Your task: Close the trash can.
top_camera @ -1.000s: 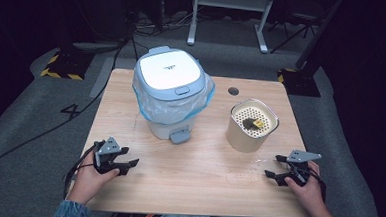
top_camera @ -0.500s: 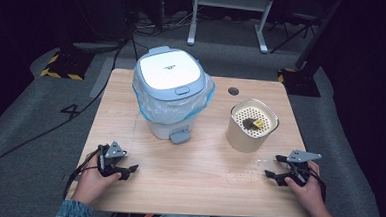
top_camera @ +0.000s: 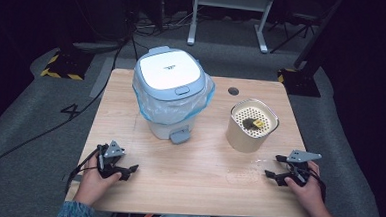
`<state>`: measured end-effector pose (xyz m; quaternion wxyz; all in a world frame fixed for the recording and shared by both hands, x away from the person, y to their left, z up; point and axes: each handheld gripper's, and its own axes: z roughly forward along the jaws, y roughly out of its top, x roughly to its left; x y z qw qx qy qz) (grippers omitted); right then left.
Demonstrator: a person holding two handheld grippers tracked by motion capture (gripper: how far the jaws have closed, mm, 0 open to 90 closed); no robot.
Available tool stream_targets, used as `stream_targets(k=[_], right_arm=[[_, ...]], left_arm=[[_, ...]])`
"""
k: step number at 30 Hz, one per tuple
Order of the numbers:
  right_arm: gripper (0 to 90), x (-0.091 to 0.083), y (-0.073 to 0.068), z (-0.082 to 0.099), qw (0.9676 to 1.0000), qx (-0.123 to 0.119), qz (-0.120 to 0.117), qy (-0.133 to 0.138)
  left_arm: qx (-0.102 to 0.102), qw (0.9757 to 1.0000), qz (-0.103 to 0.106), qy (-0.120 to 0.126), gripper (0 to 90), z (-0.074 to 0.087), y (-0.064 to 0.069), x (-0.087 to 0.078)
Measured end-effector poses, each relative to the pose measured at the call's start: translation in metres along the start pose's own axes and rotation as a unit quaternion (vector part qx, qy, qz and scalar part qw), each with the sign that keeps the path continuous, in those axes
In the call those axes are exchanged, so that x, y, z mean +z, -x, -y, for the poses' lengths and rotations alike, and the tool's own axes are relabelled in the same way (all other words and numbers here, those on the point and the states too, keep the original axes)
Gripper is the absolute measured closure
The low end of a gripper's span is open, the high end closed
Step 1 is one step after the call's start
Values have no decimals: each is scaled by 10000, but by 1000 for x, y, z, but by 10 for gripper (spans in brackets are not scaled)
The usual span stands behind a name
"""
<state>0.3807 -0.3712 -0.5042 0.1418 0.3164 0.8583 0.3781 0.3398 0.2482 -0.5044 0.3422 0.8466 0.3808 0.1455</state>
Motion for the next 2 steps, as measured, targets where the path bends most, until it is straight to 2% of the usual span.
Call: stream_targets(k=[2], right_arm=[[163,0,0,0,10000,0,0,1]], left_arm=[[-16,10000,16,1,153,0,0,0]])
